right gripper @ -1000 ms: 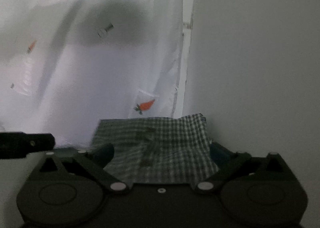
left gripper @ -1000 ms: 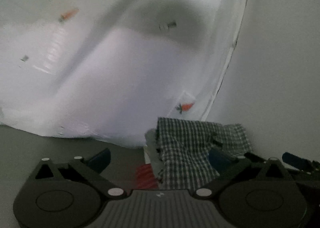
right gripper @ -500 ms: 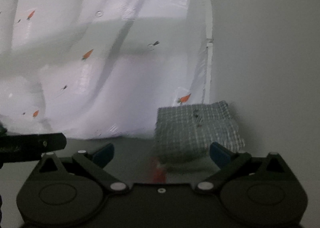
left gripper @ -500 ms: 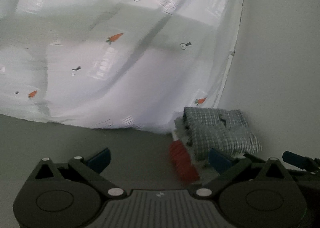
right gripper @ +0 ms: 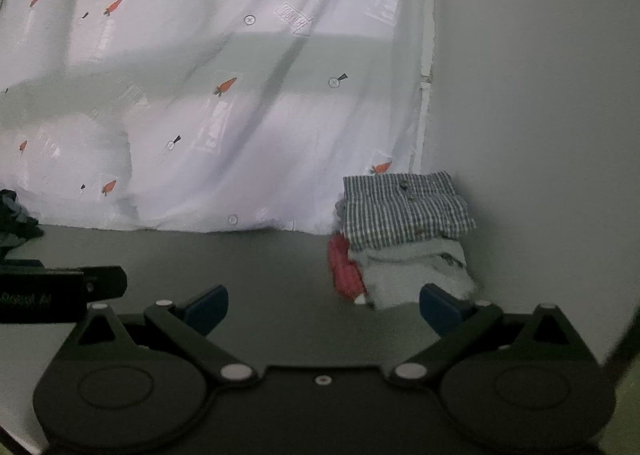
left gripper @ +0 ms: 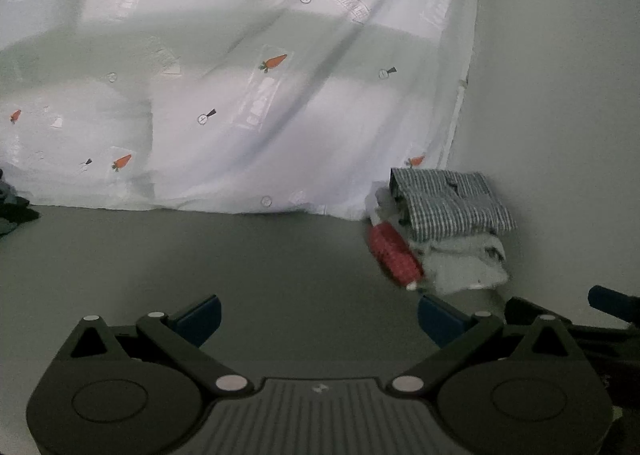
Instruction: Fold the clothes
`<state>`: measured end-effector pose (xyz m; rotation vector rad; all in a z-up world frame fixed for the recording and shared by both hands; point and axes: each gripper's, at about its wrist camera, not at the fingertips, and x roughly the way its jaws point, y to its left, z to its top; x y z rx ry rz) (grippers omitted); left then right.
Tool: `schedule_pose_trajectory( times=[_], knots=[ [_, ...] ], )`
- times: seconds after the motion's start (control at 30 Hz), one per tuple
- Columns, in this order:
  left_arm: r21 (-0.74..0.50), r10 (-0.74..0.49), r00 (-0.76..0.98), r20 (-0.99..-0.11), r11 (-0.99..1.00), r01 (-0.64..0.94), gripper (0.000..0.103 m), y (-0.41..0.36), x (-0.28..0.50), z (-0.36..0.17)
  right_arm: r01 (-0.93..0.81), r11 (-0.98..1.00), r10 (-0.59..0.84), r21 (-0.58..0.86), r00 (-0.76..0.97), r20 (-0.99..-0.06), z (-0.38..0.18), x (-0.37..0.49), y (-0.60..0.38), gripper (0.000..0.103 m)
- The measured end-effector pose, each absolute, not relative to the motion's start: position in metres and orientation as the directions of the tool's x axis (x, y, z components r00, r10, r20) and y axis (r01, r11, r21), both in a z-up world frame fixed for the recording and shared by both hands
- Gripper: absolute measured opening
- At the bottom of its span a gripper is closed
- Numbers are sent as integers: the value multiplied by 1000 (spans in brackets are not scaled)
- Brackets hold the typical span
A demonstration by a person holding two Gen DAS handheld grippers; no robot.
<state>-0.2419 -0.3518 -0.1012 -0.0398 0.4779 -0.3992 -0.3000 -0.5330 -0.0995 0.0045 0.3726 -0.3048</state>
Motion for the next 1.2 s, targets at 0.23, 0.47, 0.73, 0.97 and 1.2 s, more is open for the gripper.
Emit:
schedule_pose_trajectory(
  times=[0.23, 0.47, 0.73, 0.97, 1.2],
  knots=[
    [-114, -383, 804, -455, 921, 374, 103, -318, -280, -112, 308, 950, -306, -56, 874, -378, -110, -351, -496, 103],
    [-93, -378, 801, -464, 920, 381, 103, -299, -315, -123, 318, 946, -317, -64, 863, -392, -122, -395, -471, 103],
    [-71, -372, 803, -467, 920, 385, 103, -290, -341, -128, 315, 946, -317, -72, 863, -394, -126, -423, -458, 103],
    [-72, -372, 804, -464, 920, 385, 103, -285, -351, -128, 311, 947, -316, -77, 867, -384, -126, -434, -454, 103],
    [-69, -372, 806, -461, 920, 385, 103, -285, -355, -127, 305, 949, -312, -81, 869, -383, -124, -437, -456, 103]
  ],
)
